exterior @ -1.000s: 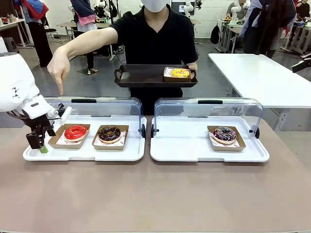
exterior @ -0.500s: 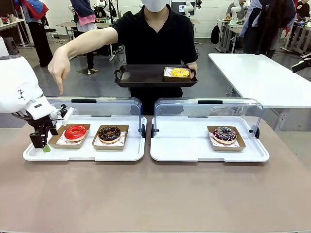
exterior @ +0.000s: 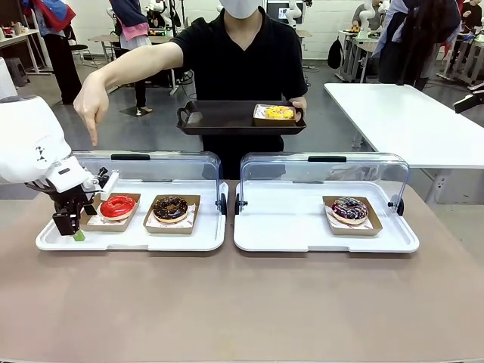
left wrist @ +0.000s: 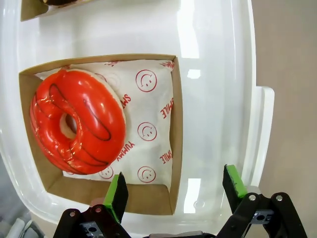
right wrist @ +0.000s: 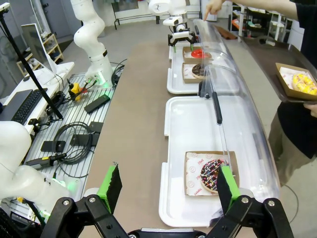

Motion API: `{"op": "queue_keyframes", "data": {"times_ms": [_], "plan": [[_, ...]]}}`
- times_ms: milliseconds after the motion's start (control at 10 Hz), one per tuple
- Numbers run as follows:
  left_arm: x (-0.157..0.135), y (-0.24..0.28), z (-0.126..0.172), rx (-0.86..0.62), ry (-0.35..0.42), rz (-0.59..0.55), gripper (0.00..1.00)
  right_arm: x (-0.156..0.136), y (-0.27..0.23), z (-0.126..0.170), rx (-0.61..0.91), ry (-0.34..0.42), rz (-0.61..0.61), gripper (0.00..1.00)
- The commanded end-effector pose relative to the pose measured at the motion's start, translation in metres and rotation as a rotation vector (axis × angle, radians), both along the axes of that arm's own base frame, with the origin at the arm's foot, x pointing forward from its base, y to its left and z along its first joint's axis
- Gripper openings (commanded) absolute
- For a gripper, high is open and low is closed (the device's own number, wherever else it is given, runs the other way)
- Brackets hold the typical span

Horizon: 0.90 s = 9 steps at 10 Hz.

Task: Provide the desired donut to the person.
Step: Pick up and lift the Paper togo box containing the Donut pointed at by the person.

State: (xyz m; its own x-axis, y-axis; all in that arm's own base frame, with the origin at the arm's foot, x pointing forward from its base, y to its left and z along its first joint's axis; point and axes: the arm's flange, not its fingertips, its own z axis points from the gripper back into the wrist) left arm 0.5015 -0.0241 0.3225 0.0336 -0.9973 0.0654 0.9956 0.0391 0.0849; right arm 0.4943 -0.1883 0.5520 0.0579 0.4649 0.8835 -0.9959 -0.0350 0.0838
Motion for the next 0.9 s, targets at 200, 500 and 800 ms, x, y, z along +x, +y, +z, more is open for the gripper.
{"op": "queue_keyframes", "data": {"times_ms": [200, 500, 800], "plan": [[0.0059, 0.0042, -0.0053, -0.018, -0.007, -0.027, 1.0, -0.0005, 0.0013, -0.0007, 0.001, 0.007, 0.002, 1.0], [0.0049, 0.005, -0.0037, -0.019, -0.016, -0.032, 0.0, -0.0005, 0.0013, -0.0007, 0.001, 0.007, 0.002, 1.0], [0.0039, 0.005, -0.0021, -0.03, -0.019, -0.019, 0.0, -0.0005, 0.0013, -0.0007, 0.001, 0.007, 0.002, 1.0]]}}
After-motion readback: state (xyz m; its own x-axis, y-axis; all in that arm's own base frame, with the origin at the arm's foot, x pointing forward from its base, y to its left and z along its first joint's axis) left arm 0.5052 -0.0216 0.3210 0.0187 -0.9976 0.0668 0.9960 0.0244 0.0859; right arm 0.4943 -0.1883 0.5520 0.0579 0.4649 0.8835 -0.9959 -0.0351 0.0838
